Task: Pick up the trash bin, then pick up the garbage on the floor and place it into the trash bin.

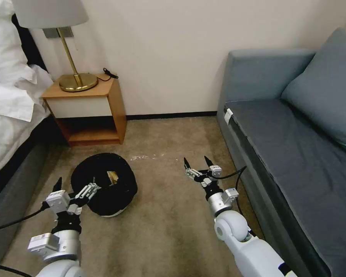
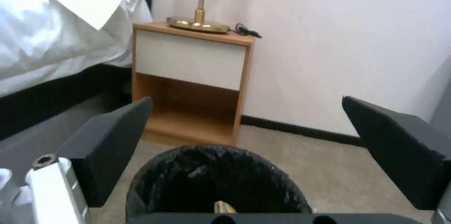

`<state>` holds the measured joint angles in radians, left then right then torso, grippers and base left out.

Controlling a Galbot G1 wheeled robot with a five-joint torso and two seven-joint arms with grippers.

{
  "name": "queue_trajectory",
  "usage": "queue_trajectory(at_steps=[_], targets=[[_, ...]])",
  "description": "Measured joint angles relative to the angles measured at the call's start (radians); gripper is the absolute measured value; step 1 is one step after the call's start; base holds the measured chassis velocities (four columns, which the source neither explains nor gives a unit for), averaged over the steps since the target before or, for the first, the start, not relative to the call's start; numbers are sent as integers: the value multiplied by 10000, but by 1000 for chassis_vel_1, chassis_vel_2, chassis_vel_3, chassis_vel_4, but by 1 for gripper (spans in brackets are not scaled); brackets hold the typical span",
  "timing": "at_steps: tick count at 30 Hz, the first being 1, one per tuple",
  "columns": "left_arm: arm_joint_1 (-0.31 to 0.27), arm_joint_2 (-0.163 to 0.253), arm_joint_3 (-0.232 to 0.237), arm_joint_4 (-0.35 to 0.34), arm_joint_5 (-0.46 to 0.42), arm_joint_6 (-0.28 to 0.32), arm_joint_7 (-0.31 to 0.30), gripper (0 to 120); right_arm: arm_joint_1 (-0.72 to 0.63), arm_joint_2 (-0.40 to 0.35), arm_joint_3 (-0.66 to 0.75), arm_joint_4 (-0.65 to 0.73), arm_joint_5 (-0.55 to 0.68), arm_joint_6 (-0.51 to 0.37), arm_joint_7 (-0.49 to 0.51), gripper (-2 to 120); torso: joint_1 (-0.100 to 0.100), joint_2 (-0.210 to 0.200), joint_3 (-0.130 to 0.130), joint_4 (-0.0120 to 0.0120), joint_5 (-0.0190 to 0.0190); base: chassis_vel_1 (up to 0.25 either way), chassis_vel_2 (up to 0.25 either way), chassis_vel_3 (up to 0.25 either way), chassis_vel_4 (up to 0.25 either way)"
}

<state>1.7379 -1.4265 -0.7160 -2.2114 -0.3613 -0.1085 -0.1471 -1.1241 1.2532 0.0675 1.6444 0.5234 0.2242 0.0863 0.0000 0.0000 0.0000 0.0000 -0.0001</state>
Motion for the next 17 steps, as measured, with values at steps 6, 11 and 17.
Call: queue_trajectory(at_steps=[6, 11, 17], targets=[[-5, 0, 0, 9, -6, 8, -8, 100, 7, -1, -5, -12, 3, 1, -8, 100, 0, 0, 0, 0, 1, 0, 0, 0, 0], [-9, 0, 0, 13, -10, 12, -15, 100, 11, -2, -9, -18, 7, 2, -15, 100, 0, 0, 0, 0, 1, 0, 0, 0, 0], [-13, 1, 0, 16, -14, 17, -21, 100, 15, -2, -13, -23, 11, 5, -20, 100, 0, 1, 0, 0, 1, 0, 0, 0, 0]])
